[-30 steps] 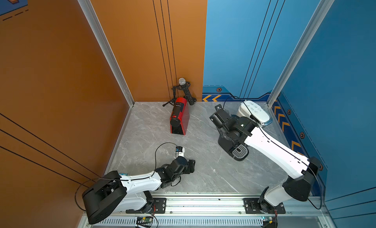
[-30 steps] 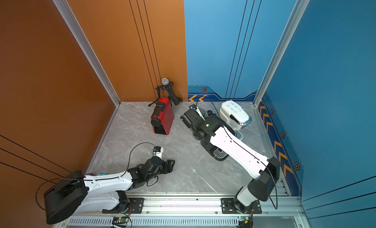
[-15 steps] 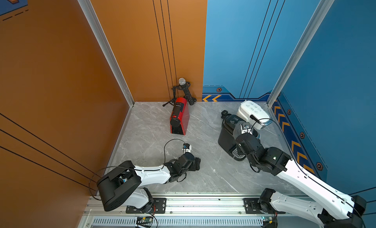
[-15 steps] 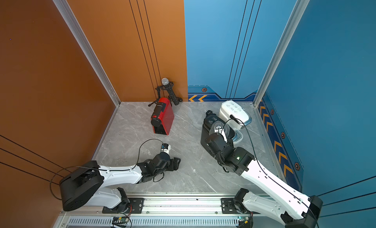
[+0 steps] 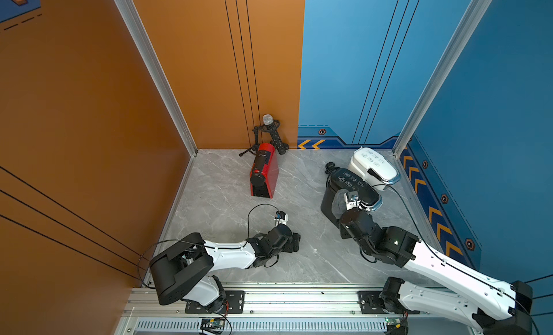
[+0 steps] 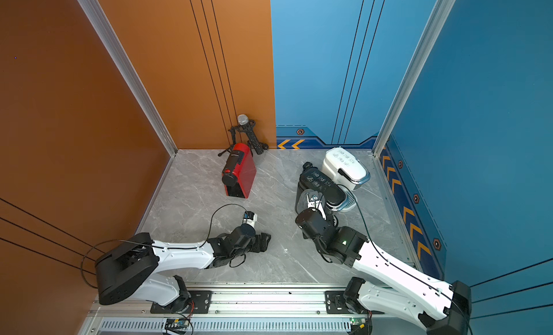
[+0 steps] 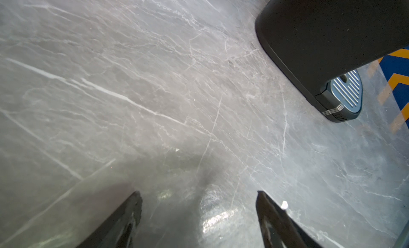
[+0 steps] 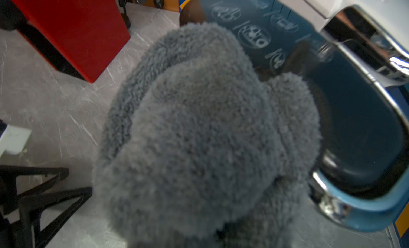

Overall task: Wipe the surface of a coffee machine
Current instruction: Wipe the dirt from the surface of the coffee machine.

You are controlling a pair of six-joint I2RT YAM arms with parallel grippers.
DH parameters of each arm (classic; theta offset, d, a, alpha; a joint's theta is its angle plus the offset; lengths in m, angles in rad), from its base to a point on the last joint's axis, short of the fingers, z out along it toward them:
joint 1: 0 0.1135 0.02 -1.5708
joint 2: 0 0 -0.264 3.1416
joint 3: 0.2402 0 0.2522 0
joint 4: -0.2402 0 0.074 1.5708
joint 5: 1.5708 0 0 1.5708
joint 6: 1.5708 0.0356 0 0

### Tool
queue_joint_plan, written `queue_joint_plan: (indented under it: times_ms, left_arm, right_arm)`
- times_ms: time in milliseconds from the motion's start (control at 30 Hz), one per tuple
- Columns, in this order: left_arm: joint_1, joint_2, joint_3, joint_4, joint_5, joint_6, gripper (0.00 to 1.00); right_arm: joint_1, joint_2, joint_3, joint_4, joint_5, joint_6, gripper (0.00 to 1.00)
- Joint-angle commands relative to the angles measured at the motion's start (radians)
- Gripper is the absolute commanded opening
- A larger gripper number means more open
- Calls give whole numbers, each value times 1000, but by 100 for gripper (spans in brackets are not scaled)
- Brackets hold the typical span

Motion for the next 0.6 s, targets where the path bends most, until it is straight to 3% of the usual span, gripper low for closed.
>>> queue_joint_plan:
  times_ms: [0,267,400,567]
  left_arm:
    - [-7,30,33,-5,18,22,82]
    - [-16,78,70,14,47,31,82]
    - [-17,74,68,13,49,34,82]
    - [-17,58,57,14,38,30,82]
  right_arm:
    - [0,-19,18,-147,-54,23,12]
    - [-73,8,-172,-56,-120,182,9]
    - [-247,-7,-283,91,-316,201,8]
    - [-359,15,-349,204,-396,166,8]
